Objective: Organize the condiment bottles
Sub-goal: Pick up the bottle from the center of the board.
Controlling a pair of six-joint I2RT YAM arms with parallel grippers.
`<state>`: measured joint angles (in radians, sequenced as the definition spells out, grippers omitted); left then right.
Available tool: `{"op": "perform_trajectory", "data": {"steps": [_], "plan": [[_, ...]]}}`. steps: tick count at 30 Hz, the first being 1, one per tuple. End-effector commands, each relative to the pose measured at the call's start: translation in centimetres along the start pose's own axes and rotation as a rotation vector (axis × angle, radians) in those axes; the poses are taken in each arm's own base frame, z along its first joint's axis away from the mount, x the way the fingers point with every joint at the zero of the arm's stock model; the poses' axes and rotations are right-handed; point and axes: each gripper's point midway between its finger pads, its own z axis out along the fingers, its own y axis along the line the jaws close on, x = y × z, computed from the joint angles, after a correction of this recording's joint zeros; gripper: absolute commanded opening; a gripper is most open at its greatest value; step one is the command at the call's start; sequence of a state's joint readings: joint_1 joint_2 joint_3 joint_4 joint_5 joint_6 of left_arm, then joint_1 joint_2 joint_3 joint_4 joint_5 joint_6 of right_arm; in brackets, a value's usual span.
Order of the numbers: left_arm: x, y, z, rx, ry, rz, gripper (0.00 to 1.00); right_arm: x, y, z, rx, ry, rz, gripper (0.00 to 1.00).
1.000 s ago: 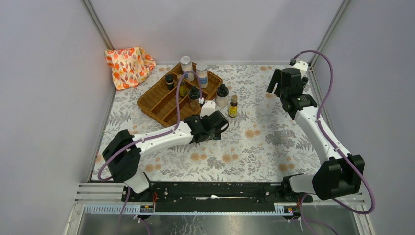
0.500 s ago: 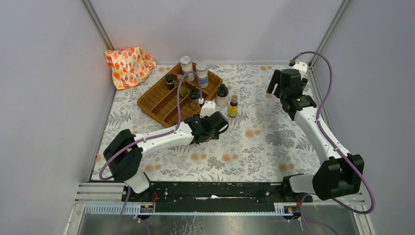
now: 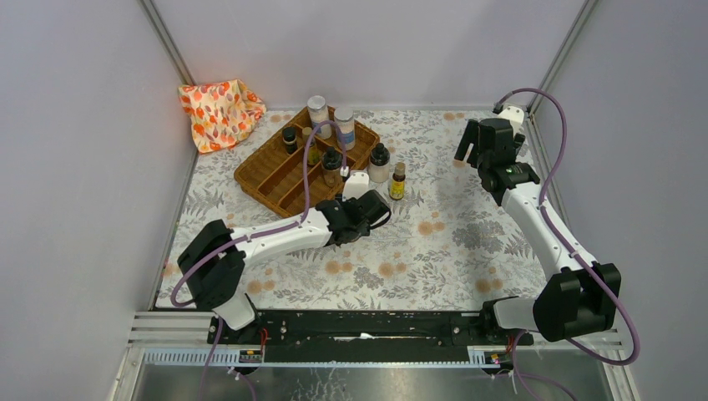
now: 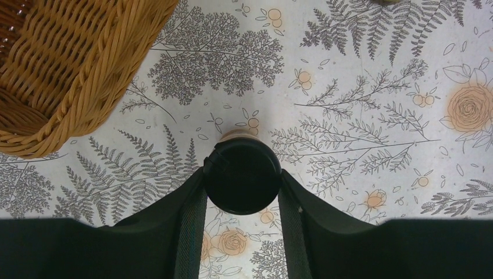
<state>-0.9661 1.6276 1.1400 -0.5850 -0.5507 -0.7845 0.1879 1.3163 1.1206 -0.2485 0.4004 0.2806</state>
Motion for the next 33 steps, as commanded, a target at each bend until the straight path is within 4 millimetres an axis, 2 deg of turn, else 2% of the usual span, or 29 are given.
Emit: {"op": "perform_trajectory", "data": {"steps": [1,9,12,28,33], "plan": [[-0.4,0.1,0.6,-0.015,-0.039,-0.007,0.39,-2.0,-0.1,-0.6,-0.001,-0.070,0.020,0.89],[0.3,0.6,0.4,-0.013,-0.026,-0.026,0.11,-1.8,-0.2,-0.6,-0.001,-0.067,0.024,0.89],[0.0,0.9,-0.1,-0.011,-0.040,-0.037,0.00,-1.9,-0.1,-0.6,-0.002,-0.069,0.024,0.88],[-5.8,2.1,-4.5,-0.030,-0.193,-0.106,0.00,-2.8,0.3,-0.5,-0.008,-0.074,0.027,0.88],[-7.8,3.2,-6.0,-0.061,-0.258,-0.138,0.00,-3.1,0.5,-0.4,-0.011,-0.077,0.032,0.89]]}}
